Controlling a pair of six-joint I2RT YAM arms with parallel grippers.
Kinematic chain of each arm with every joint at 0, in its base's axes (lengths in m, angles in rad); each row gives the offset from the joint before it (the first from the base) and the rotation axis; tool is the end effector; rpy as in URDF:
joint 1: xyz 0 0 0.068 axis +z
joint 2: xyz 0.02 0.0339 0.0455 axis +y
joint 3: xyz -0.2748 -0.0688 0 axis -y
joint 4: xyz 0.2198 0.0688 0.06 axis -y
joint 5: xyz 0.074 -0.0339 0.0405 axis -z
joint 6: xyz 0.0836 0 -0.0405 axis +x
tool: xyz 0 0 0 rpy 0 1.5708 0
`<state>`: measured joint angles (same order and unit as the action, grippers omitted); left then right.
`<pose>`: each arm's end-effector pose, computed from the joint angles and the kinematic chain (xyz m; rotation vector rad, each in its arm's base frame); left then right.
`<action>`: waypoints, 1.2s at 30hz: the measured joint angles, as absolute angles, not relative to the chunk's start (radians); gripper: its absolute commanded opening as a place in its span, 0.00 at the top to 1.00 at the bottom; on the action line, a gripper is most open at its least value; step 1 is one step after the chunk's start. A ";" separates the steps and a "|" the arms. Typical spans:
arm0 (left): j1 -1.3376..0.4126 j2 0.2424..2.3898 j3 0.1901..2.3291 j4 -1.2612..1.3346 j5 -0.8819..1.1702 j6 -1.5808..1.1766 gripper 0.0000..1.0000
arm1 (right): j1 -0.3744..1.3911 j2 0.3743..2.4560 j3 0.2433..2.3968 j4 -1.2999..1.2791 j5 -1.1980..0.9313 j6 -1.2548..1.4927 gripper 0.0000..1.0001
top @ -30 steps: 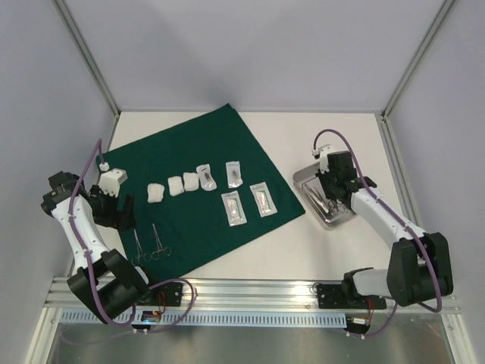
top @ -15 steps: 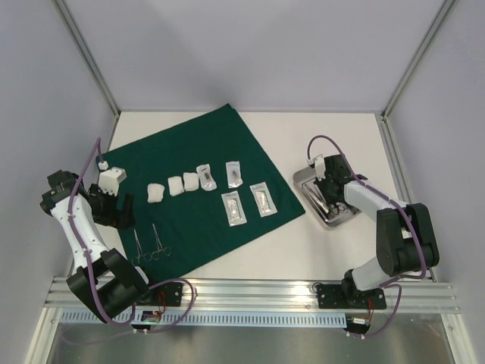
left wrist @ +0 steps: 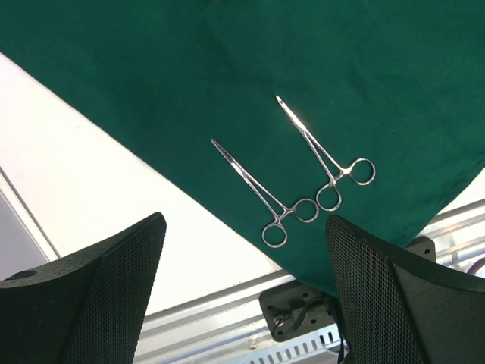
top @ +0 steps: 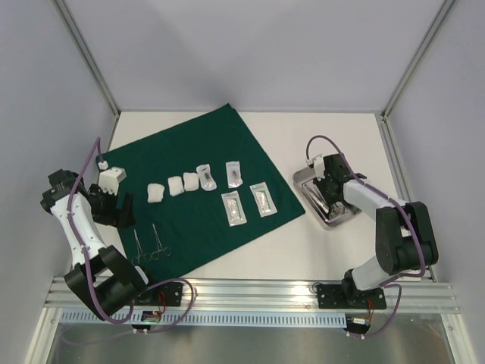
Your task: Prepare the surgical pack
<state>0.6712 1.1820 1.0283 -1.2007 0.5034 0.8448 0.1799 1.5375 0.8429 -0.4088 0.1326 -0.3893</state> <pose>0.1612 0.0765 0.2496 0.3008 2.6104 -0.2944 0.2861 0.0408 0.1535 -0.7119 2.5844 -0.2437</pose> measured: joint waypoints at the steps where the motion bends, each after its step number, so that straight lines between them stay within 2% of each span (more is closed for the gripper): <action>1: 0.665 1.182 1.028 -1.201 0.502 0.840 0.06 | 0.180 1.538 0.849 -0.415 0.133 -0.388 0.69; 4: 0.619 1.179 1.028 -1.201 0.492 0.820 0.12 | 0.180 1.535 0.876 -0.435 0.134 -0.375 0.62; 8: 0.495 1.156 1.010 -1.185 0.437 0.766 0.27 | 0.189 1.491 0.921 -0.480 0.175 -0.318 0.61; 11: 0.378 1.136 0.955 -1.168 0.361 0.724 0.32 | 0.222 1.417 0.974 -0.521 0.256 -0.221 0.61; 15: 0.273 1.133 0.859 -1.158 0.231 0.672 0.32 | 0.347 1.306 1.063 -0.587 0.398 -0.045 0.62; 21: 0.243 1.117 0.772 -1.145 0.068 0.600 0.27 | 0.558 1.186 1.085 -0.673 0.487 0.178 0.60; 31: 0.230 1.099 0.683 -1.049 -0.017 0.524 0.24 | 0.840 1.187 1.036 -0.725 0.505 0.432 0.60; 33: 0.230 1.092 0.661 -1.027 -0.030 0.524 0.26 | 0.861 1.214 1.052 -0.744 0.508 0.466 0.60; 36: 0.229 1.093 0.648 -1.000 -0.028 0.524 0.38 | 0.886 1.271 1.104 -0.781 0.516 0.507 0.60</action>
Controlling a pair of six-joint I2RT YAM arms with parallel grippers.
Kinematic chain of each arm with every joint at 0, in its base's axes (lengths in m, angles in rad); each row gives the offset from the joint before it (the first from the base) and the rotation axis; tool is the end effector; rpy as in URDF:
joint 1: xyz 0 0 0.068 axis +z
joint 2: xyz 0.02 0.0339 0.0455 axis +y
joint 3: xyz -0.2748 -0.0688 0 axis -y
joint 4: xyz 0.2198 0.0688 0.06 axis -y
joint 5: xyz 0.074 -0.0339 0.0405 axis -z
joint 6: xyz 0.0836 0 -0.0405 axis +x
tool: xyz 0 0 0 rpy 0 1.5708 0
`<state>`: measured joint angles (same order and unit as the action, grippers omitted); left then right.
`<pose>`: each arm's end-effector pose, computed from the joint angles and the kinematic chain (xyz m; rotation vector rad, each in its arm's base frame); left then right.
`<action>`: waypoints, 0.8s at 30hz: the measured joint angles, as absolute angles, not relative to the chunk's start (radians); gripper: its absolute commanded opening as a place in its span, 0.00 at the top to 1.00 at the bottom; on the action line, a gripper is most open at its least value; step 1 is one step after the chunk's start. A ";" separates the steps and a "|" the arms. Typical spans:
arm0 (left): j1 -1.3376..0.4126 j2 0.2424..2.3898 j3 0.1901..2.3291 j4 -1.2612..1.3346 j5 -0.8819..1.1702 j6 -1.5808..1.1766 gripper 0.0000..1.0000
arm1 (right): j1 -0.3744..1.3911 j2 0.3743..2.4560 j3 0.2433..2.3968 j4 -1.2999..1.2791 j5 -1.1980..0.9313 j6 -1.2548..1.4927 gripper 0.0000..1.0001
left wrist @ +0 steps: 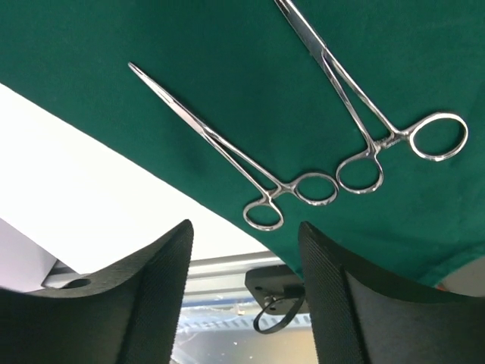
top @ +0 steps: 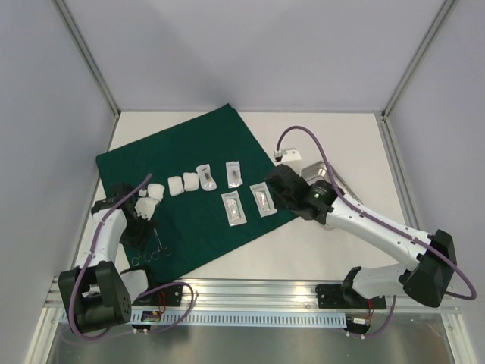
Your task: Prepare the surgical pack
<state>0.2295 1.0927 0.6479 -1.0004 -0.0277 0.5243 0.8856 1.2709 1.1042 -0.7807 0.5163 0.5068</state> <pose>0.1334 0.0335 0.1607 0.4428 3.0006 0.1093 0.1909 0.1684 0.2796 -0.2457 2.3419 0.0095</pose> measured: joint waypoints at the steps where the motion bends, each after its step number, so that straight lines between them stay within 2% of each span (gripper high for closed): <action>1: 0.229 1.096 0.648 -0.993 -0.023 0.525 0.44 | 0.896 1.293 1.130 -0.795 0.522 0.521 0.60; 10: 0.230 1.225 0.648 -0.928 0.048 0.529 0.48 | 0.971 1.485 1.316 -0.917 0.588 0.572 0.61; 17: 0.264 1.315 0.649 -0.879 0.045 0.524 0.49 | 0.981 1.527 1.331 -0.964 0.616 0.575 0.62; 20: 0.271 1.321 0.651 -0.867 0.050 0.521 0.52 | 0.981 1.527 1.332 -0.978 0.631 0.574 0.62; 24: 0.287 1.353 0.664 -0.856 0.047 0.521 0.62 | 0.981 1.527 1.335 -0.992 0.645 0.569 0.62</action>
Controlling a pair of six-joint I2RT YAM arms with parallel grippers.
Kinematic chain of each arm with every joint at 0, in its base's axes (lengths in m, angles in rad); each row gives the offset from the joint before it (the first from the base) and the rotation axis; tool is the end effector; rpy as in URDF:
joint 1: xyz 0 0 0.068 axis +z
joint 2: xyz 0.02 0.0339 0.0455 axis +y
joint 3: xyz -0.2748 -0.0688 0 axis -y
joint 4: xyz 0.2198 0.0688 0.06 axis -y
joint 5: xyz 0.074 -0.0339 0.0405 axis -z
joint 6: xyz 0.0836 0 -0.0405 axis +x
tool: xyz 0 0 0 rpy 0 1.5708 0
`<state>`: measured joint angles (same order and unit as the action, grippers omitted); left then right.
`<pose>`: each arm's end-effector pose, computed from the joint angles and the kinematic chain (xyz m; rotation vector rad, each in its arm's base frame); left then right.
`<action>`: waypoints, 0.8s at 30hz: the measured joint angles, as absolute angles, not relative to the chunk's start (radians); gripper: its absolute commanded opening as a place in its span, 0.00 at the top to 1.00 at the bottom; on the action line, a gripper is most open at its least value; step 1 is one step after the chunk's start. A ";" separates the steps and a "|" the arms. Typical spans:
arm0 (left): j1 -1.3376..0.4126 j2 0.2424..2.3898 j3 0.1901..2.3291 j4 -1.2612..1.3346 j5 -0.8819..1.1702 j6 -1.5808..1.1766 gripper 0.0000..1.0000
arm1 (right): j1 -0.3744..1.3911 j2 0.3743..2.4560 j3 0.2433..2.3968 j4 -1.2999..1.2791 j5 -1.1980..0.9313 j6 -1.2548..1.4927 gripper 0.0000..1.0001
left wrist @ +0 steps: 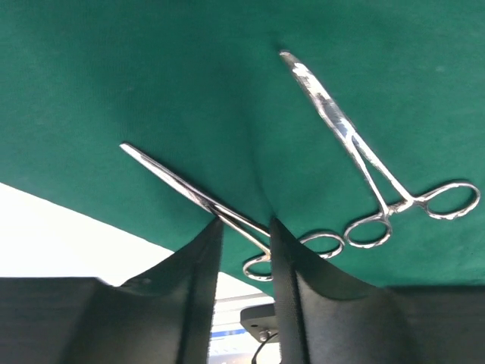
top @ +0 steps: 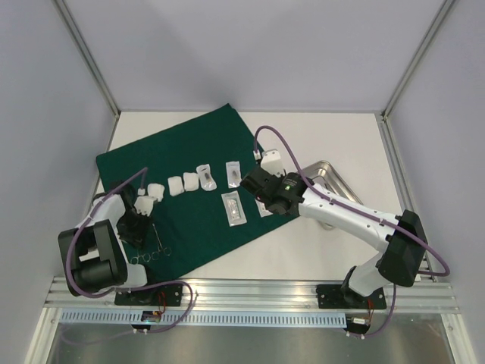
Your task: Prepare the surgical pack
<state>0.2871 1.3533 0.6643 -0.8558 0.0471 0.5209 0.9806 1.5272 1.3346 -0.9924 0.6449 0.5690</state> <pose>0.1667 0.0451 0.1309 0.3624 3.0775 -0.0513 0.2022 0.2115 0.2744 -0.3391 2.3954 -0.2465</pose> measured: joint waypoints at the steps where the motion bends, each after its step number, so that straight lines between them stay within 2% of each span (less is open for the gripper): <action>1: 0.299 1.362 0.670 -0.855 0.048 0.521 0.63 | 0.981 1.527 1.336 -0.994 0.648 0.567 0.62; 8: 0.332 1.375 0.681 -0.855 0.066 0.523 0.69 | 0.981 1.532 1.337 -0.995 0.671 0.545 0.62; 10: 0.336 1.374 0.682 -0.856 0.069 0.524 0.62 | 0.981 1.536 1.338 -0.996 0.674 0.540 0.62; 17: 0.337 1.282 0.692 -0.905 0.122 0.525 0.60 | 0.981 1.538 1.342 -0.998 0.681 0.522 0.64; 21: 0.337 1.188 0.717 -0.926 0.141 0.526 0.68 | 0.981 1.538 1.342 -0.998 0.682 0.515 0.65; 24: 0.342 1.179 0.715 -0.925 0.131 0.528 0.71 | 0.981 1.538 1.342 -0.998 0.684 0.508 0.65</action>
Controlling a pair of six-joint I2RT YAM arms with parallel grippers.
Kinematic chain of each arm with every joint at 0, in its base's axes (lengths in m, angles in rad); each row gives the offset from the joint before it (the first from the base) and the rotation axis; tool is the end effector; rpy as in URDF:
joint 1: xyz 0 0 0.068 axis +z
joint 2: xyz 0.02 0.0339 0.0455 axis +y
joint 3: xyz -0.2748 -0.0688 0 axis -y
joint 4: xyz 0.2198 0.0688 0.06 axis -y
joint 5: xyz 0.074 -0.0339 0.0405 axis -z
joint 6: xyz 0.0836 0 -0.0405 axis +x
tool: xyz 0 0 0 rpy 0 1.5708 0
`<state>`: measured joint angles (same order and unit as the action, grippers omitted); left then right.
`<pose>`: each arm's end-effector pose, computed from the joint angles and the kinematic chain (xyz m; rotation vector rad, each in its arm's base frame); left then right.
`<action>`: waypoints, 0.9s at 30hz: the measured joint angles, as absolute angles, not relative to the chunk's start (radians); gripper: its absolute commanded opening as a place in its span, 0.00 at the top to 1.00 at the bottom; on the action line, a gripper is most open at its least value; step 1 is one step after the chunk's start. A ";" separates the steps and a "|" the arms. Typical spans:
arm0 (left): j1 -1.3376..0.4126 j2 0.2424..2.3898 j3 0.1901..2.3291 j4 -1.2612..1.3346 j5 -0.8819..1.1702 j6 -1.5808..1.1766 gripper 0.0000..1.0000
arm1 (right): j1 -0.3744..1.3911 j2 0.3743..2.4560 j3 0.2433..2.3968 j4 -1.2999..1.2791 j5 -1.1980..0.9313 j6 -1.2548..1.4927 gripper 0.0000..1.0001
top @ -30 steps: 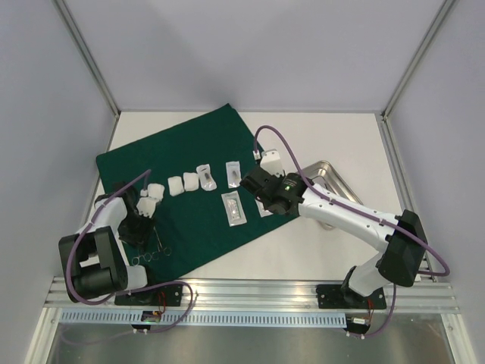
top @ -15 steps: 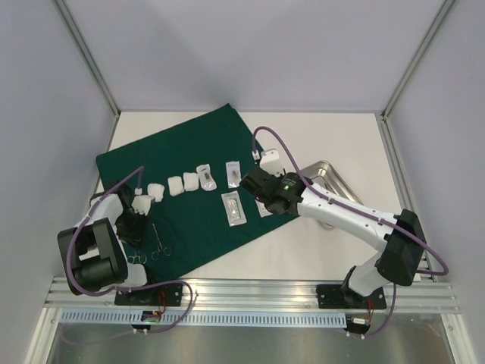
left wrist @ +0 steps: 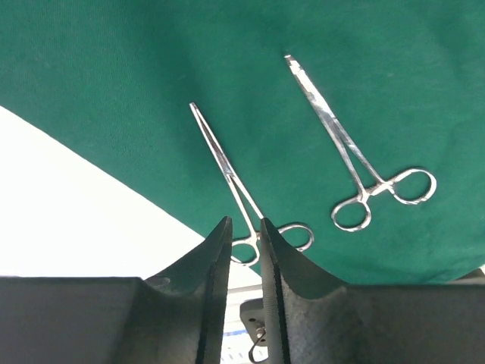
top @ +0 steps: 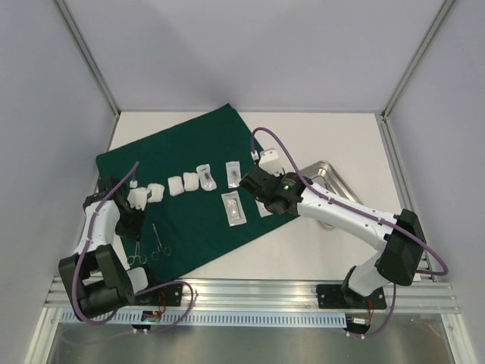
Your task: Prepare the surgical pack
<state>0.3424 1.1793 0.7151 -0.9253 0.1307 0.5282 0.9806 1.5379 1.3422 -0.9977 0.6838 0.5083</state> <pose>0.1608 0.0458 0.1684 0.2884 2.9076 -0.0614 0.2049 0.2110 0.2752 -0.4018 2.3651 -0.3167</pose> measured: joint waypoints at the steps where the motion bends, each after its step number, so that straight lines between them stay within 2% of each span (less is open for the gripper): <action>1: 0.347 1.189 0.714 -0.923 0.126 0.528 0.72 | 0.981 1.538 1.342 -0.998 0.684 0.507 0.65; 7: 0.369 1.289 0.692 -0.888 0.098 0.528 0.74 | 0.981 1.538 1.342 -0.998 0.691 0.500 0.65; 27: 0.372 1.331 0.659 -0.843 0.071 0.527 0.81 | 0.981 1.547 1.342 -0.997 0.707 0.488 0.65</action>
<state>0.3721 1.3312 0.6590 -0.8429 0.0711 0.5270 0.9810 1.5467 1.3418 -0.9974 0.7067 0.4881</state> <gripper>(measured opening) 0.194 0.349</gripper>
